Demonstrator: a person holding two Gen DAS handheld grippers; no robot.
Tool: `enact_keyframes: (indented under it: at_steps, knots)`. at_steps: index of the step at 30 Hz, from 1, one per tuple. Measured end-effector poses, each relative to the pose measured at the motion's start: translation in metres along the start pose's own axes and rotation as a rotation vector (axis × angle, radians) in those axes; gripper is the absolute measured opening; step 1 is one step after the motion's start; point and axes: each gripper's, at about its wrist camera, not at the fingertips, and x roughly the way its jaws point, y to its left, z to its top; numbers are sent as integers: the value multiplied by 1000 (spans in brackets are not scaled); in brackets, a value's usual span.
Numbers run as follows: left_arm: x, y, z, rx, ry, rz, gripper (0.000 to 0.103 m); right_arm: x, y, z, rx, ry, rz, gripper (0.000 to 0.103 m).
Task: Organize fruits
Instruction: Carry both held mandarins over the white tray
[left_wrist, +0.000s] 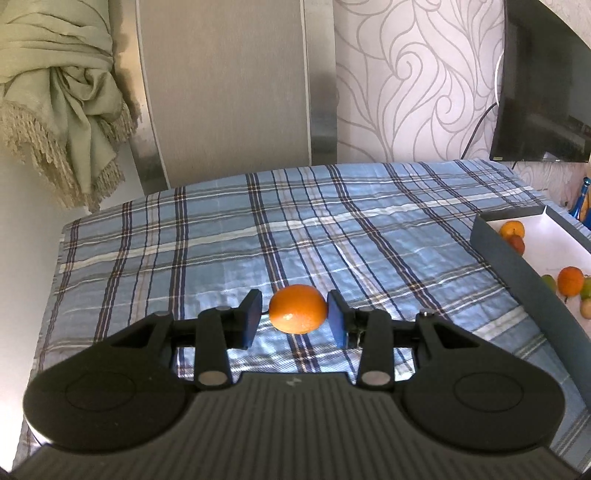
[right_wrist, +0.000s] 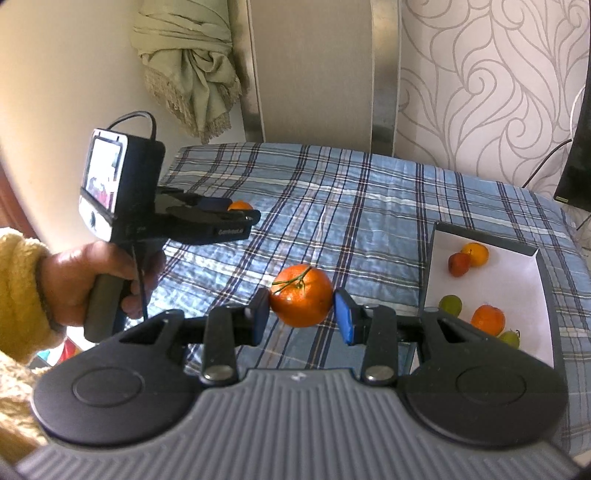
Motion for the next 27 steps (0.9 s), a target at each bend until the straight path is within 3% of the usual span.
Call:
enact_keyframes:
  at_steps: [12,27]
  knots:
    - [-24,-43,12,45,-28,-34,44,-16,-19,-6,14,-38,25,41]
    - [-11,-169,43,207,-56,-253,44,-62,-77,-39,169,-66,-147,41]
